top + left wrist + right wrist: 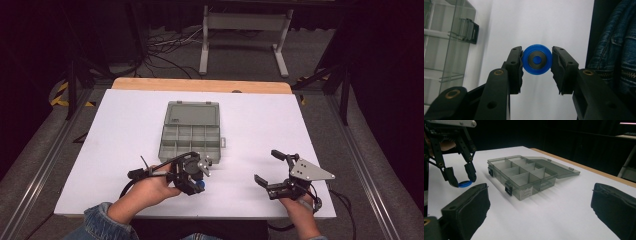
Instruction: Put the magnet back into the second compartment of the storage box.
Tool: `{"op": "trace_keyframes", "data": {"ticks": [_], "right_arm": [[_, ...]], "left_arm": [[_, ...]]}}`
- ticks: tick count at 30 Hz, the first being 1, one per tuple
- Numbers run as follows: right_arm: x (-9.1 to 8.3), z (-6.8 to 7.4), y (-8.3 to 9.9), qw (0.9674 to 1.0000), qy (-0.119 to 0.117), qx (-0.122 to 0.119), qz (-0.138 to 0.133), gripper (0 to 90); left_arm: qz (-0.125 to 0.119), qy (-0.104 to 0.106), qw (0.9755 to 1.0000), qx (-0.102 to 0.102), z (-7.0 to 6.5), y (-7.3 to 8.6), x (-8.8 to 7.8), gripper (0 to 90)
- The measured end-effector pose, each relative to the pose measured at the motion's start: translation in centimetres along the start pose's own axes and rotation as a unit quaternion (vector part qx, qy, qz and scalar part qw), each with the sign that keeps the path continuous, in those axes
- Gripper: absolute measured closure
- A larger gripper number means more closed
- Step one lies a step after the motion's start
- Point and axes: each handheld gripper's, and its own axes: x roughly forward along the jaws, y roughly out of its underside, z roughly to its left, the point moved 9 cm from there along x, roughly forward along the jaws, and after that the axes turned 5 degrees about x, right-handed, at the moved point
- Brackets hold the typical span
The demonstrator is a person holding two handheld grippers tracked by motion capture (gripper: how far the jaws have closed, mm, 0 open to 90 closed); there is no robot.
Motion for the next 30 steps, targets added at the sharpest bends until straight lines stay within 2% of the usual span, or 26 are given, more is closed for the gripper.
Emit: {"op": "trace_keyframes", "data": {"ticks": [7,15,17,21,25,30], "right_arm": [[0.0,0.0,0.0,1.0000,-0.001,0.001,0.000,2.5],[0.0,0.1,0.0,1.0000,-0.001,0.000,0.000,2.5],[0.1,0.1,0.0,1.0000,-0.002,-0.001,0.000,2.5],[0.1,0.1,0.0,1.0000,-0.001,-0.001,-0.001,2.4],[0.0,0.1,0.0,1.0000,-0.001,0.001,0.000,2.5],[0.0,0.1,0.0,1.0000,-0.002,-0.001,-0.001,2.5]], "left_arm": [[-0.008,-0.003,1.0000,0.001,-0.1,-0.3,-0.9,62.3],[-0.016,-0.013,0.9998,-0.003,0.5,-0.2,-2.0,62.3],[-0.024,-0.018,0.9995,-0.011,0.9,-0.2,-2.4,62.3],[-0.030,-0.026,0.9991,-0.014,1.7,-0.2,-3.1,62.3],[-0.035,-0.040,0.9981,-0.029,3.0,0.0,-4.1,62.3],[-0.041,-0.048,0.9970,-0.044,4.0,0.3,-4.8,62.3]]}}
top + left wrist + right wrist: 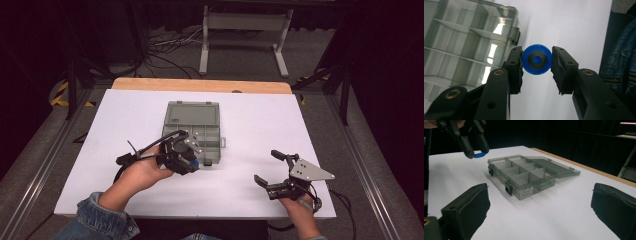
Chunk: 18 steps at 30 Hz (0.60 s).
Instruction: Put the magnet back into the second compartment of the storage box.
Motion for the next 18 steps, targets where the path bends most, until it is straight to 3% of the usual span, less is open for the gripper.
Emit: {"op": "trace_keyframes", "data": {"ticks": [18], "right_arm": [[0.0,0.0,0.1,1.0000,-0.001,0.002,0.003,2.5]], "left_arm": [[-0.012,-0.021,0.9983,-0.054,4.7,0.4,-0.4,62.3]]}}
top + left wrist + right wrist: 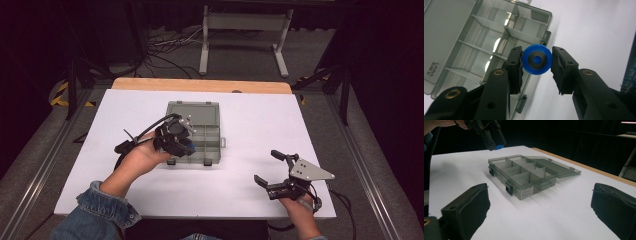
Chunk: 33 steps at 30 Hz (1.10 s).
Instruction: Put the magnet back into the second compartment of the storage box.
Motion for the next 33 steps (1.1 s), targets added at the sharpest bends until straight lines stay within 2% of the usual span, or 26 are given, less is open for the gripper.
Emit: {"op": "trace_keyframes", "data": {"ticks": [2,4,9,23,28,33], "right_arm": [[0.0,0.0,0.0,1.0000,-0.001,-0.001,-0.001,2.5],[0.0,0.0,0.0,1.0000,-0.001,0.000,0.000,2.5],[0.1,0.0,0.0,1.0000,-0.001,-0.001,0.000,2.5],[0.0,0.0,0.0,1.0000,-0.001,0.000,0.001,2.4],[0.0,0.0,0.0,1.0000,-0.002,-0.002,0.001,2.5],[0.0,0.0,0.1,1.0000,-0.001,-0.001,0.002,2.5]], "left_arm": [[0.000,0.001,1.0000,0.001,0.2,0.0,0.0,62.3],[-0.004,-0.004,0.9999,-0.010,0.9,0.0,0.0,62.3],[-0.006,-0.011,0.9997,-0.021,2.2,0.0,0.0,62.3],[-0.010,-0.022,0.9982,-0.054,4.9,0.1,0.8,62.3],[-0.019,-0.026,0.9970,-0.070,6.0,0.2,1.0,62.3],[-0.014,-0.026,0.9959,-0.086,6.7,0.5,1.4,62.3]]}}
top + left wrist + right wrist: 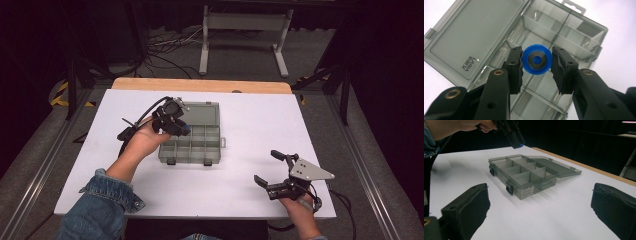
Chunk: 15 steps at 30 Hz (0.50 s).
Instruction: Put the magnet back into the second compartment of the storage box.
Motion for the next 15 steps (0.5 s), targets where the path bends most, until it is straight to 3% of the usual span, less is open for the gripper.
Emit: {"op": "trace_keyframes", "data": {"ticks": [9,15], "right_arm": [[0.1,0.0,0.0,1.0000,-0.002,0.000,-0.001,2.5],[0.1,0.0,0.0,1.0000,-0.003,0.001,-0.002,2.5]], "left_arm": [[0.002,-0.005,0.9998,-0.019,1.6,0.4,0.9,62.3],[0.011,-0.005,0.9997,-0.019,1.9,0.6,1.5,62.3]]}}
